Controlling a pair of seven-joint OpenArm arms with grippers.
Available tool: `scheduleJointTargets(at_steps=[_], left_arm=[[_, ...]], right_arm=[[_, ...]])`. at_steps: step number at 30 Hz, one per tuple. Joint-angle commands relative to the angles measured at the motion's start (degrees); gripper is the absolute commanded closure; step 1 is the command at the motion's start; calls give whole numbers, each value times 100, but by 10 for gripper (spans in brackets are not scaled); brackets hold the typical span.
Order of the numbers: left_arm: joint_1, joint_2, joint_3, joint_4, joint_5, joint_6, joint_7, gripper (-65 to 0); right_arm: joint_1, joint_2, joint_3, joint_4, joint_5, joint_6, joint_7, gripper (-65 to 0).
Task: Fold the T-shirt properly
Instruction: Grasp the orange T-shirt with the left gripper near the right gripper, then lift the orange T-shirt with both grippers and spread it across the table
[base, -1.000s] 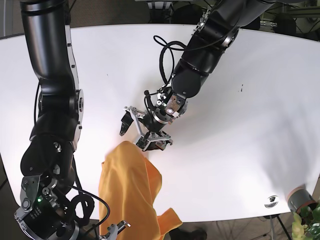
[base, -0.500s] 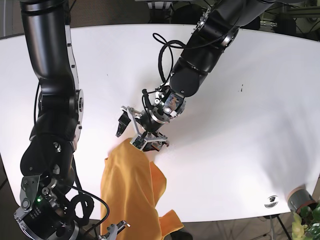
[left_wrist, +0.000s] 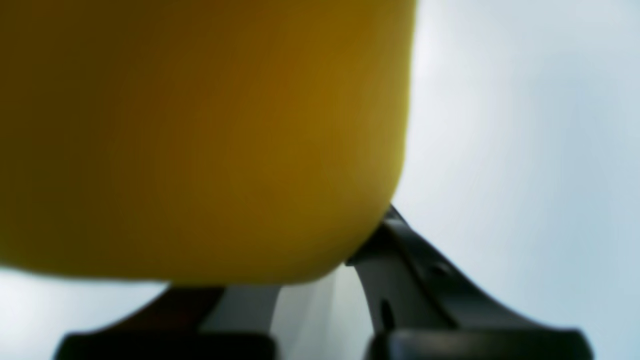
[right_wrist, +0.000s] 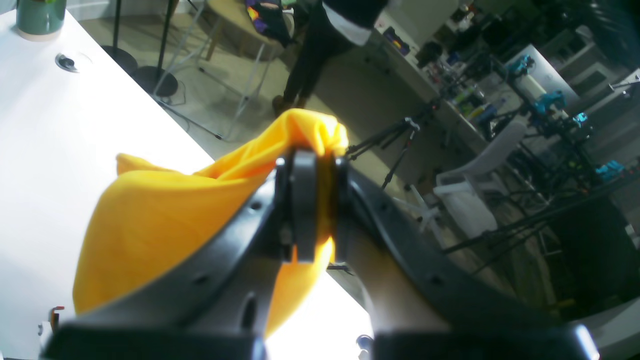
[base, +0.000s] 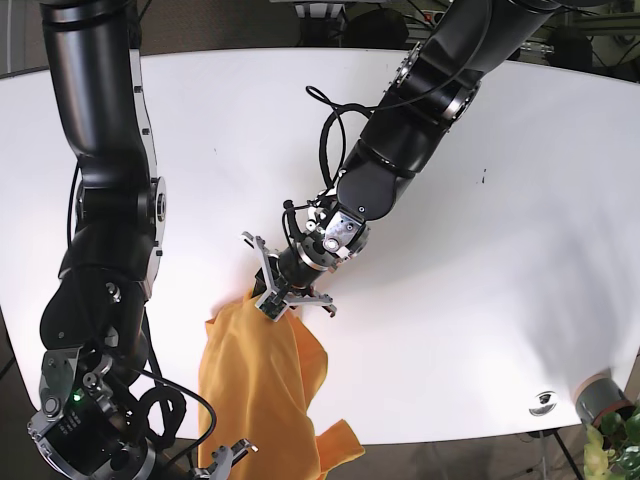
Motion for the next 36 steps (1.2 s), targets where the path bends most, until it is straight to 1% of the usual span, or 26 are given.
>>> scheduleJointTargets(at_steps=[1,5,8,10,12,13,14,16,18,23,27,30,32,35,36], left_arm=[[-142,66,-204,265,-29,0,-125,0],[148,32,-801,757,-29,-35,-99,0],[289,-196,-1109,1206,-20,-149,-37,0],[377,-416,-1302,1619,-20,-413,270,0],[429,-557,-1601,2006,-29,-606,517,0],[429,-601,-1724,2155,-29,-659,578,0],[429,-645,-1891,2375,-20,-747,657,0],[429,-768,-2094,2692,-20,-914,815,0],[429,-961,-2322,3140,-20,-1134,1185,0],[254,-1295,-2973,4001,-20,-1494,1853,0],[-81,-1603,-3245,4485,-11,-1688,2459,0],[-415,-1823,-3491,4801,-20,-1767,2855,0],[-714,-1955,-3676,4968,-20,-1925,3171,0],[-1092,-2095,-3799,5092,-11,-2101,3585,0],[-1223,-2139,-3817,5100,-3,-2145,3708,0]], right_arm=[[188,97,43,72,27,-82,338,-21],[171,176,122,-236,27,-91,426,-21],[206,176,500,-878,27,-91,514,-21],[215,194,597,-1212,19,-91,743,-21],[215,334,588,-1493,10,-109,998,-21],[215,370,579,-1607,-17,-135,1094,-21],[223,378,579,-1766,-87,-223,1244,-21],[267,378,579,-1968,-219,-320,1429,-21],[294,378,579,-2249,-412,-372,1631,-21],[487,370,588,-2856,-799,-372,2123,-21],[672,370,606,-3198,-1019,-408,2369,-21],[830,370,597,-3383,-1063,-627,2536,-21],[909,370,606,-3401,-1063,-733,2598,-21],[971,370,606,-3401,-1080,-838,2580,-21],[971,370,623,-3401,-1054,-847,2571,-21]])
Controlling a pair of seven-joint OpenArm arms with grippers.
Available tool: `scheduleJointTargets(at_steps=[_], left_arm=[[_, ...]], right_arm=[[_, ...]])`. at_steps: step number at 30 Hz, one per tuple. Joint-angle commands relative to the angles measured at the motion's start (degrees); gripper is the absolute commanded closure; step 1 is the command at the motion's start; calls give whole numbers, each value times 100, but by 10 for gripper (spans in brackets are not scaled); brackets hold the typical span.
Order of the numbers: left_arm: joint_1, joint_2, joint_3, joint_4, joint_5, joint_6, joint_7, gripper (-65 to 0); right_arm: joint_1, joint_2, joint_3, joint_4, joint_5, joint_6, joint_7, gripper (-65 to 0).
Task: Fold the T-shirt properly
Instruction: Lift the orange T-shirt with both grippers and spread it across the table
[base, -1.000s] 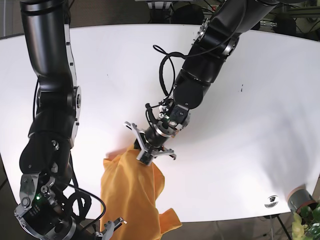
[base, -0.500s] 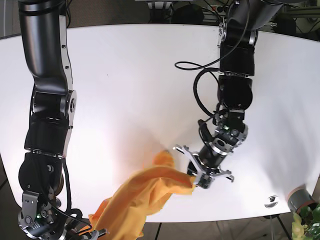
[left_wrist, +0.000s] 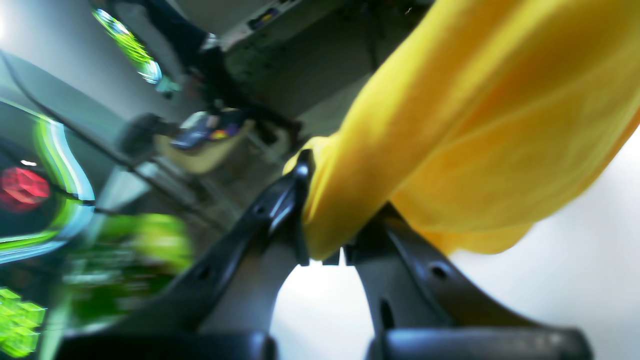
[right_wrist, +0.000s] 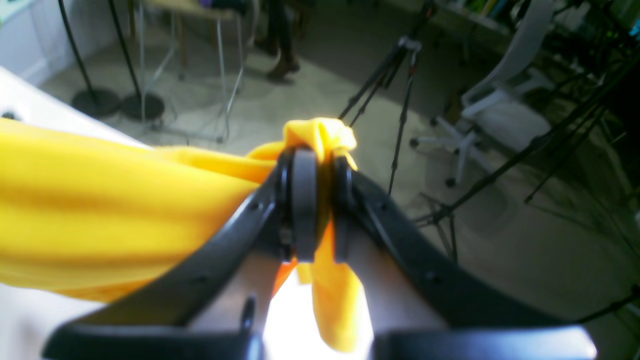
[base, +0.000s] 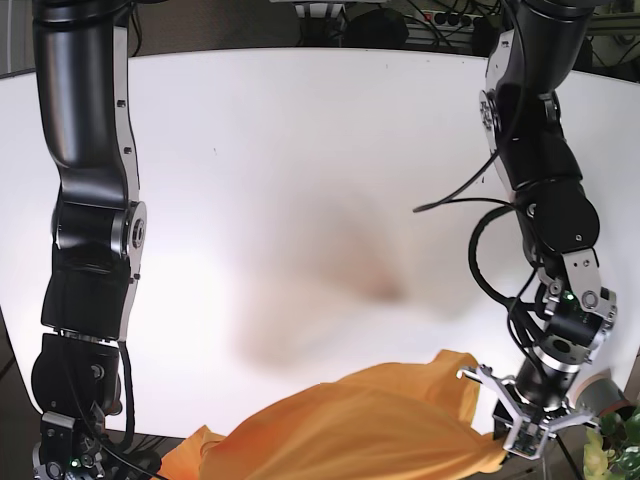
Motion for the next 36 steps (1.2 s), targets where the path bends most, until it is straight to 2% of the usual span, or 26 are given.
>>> scheduleJointTargets(at_steps=[1,5,9,13,16,19,22,26,32,36], left_arm=[[-429,-159,-66,139,0,-20,209,0],[-622,-441,-57,121,-9,-205,526,0],[-587,-652,-49,130,0,-451,746,0],[-209,-810,-49,156,26,-864,1053,0],[169,-863,-49,156,26,-904,1097,0],[732,-942,-57,367,35,-904,1097,0],[1470,-977,-75,649,35,-904,1097,0],[2402,-968,-145,939,26,-904,1247,0],[3906,-722,-585,1150,0,-904,1264,0],[4846,-449,-1235,1405,0,-904,1255,0]], right_arm=[[260,46,40,94,37,-111,178,-21],[23,81,57,191,46,-111,81,-21],[-557,73,391,736,46,-93,-200,-21],[-1401,55,620,1598,46,-84,-622,-21],[-2113,29,717,2213,54,-84,-789,-21],[-2887,-86,769,2811,248,-111,-912,-21],[-3678,-112,1103,3338,406,-119,-1141,-21],[-4654,-121,1235,3707,599,-119,-1141,-21],[-6069,-226,1525,4226,960,-119,-1141,-21],[-6975,-270,1719,4613,1118,-111,-1141,-21]])
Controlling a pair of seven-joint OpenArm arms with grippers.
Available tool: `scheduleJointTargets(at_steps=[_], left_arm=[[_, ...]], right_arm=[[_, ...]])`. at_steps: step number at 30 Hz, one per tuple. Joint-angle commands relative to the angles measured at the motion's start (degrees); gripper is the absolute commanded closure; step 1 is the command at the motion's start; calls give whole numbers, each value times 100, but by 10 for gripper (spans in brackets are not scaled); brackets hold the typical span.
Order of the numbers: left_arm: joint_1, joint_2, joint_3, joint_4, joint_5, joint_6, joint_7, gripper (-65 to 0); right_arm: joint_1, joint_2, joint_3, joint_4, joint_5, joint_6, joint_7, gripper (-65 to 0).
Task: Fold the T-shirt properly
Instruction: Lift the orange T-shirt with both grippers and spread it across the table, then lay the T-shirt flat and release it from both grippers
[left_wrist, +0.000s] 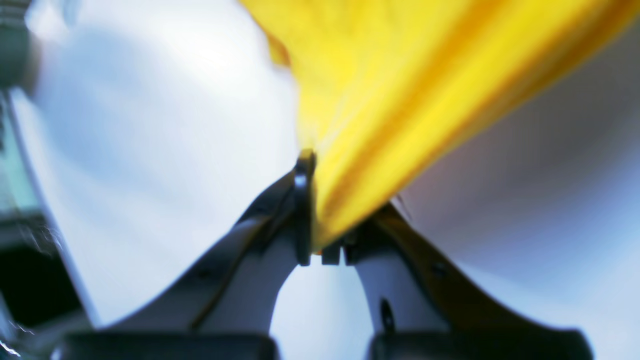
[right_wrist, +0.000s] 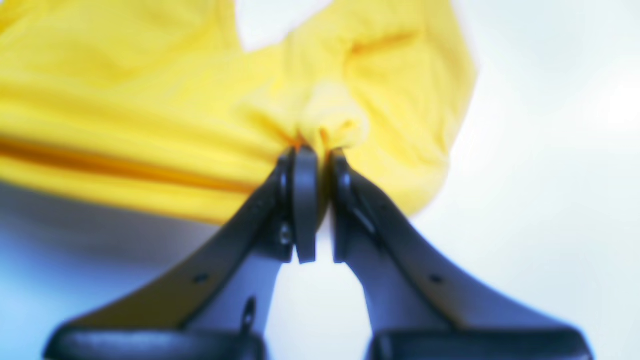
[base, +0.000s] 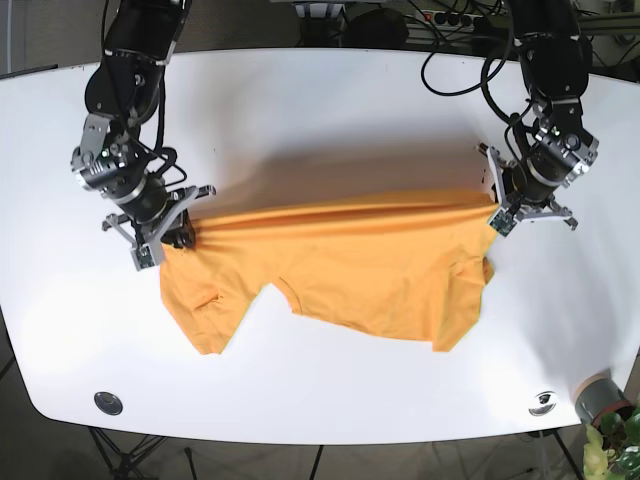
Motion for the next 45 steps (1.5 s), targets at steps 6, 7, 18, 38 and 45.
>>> scheduleJointTargets(at_steps=[6,7,18,38,45], left_arm=[[848,115,-711,392,139,115,38,0],[963,124,-755,400,131,115,38,0],[1376,599,-1617,409,139,115,38,0],[418,54,-1327,198,139,115,38,0],[462,-96,-1459,198,175,115,38,0]], right_arm=[[-831,108,128,345,347,-82,121,-21],[-928,108,128,345,426,-82,121,-22],[-1578,117,93,345,584,-56,129,-27],[-1130,-314,-268,925,540,-82,112,-523],[-189,-305,-1376,442,531,-91,103,-523]])
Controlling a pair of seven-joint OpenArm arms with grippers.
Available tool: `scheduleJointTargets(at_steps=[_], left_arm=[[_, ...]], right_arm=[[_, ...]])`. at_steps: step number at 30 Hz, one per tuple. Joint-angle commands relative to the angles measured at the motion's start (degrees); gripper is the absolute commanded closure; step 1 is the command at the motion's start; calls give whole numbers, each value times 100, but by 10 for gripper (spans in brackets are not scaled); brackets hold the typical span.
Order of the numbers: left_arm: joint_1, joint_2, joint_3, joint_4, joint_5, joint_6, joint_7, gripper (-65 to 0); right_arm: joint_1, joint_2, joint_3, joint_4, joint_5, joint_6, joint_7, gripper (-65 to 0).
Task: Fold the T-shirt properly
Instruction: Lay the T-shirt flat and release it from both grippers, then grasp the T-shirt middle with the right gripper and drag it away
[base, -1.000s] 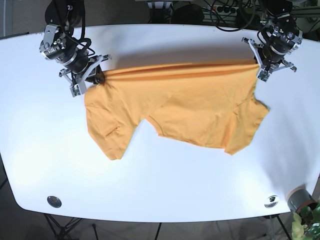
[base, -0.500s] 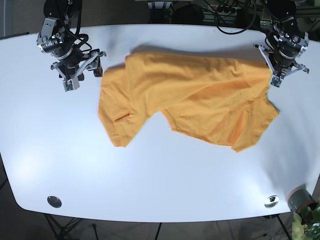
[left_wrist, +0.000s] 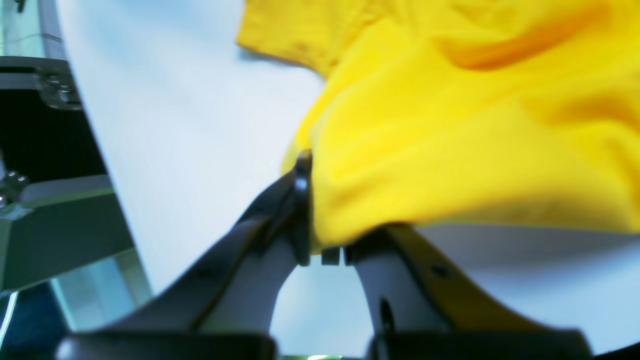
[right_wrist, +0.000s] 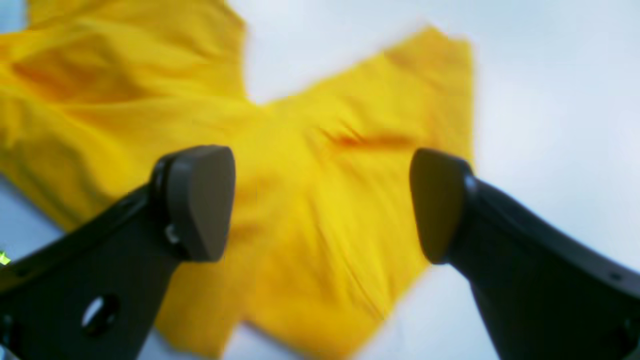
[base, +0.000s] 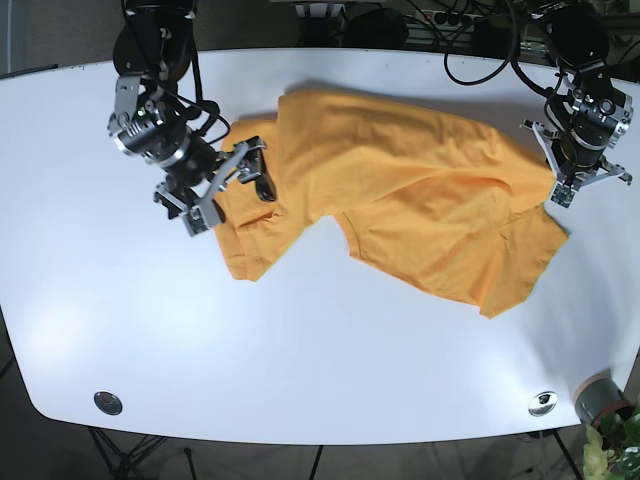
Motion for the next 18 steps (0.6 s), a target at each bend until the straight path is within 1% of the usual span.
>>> scheduleJointTargets(at_steps=[1,5,7,9,11,15,18], left_arm=[[53,-67,-185,87,17,36,-52,0],[106,-41,-405,87,8,36,-52,0],[106,-41,-422,87,8,36,-52,0],[132,-32,-422,95,8,36,-52,0],[132,-32,-422,104,8,36,-52,0],[132,-23,-422,95,8,36,-52,0],[115,73,-431,95,8,36,-52,0]], right_arm=[[384,44,-290,-362,61,-10,110,-523],[1061,18,-835,-1250,61,-10,127,-523],[1562,9,-1222,-1944,79,-10,145,-523],[1844,-8,-1371,-2375,114,-10,145,-523],[2151,-184,-1503,-2911,61,-10,171,-523],[2565,-281,-1582,-3729,61,-1,540,-523],[2811,-351,-1908,-4265,61,-1,883,-523]])
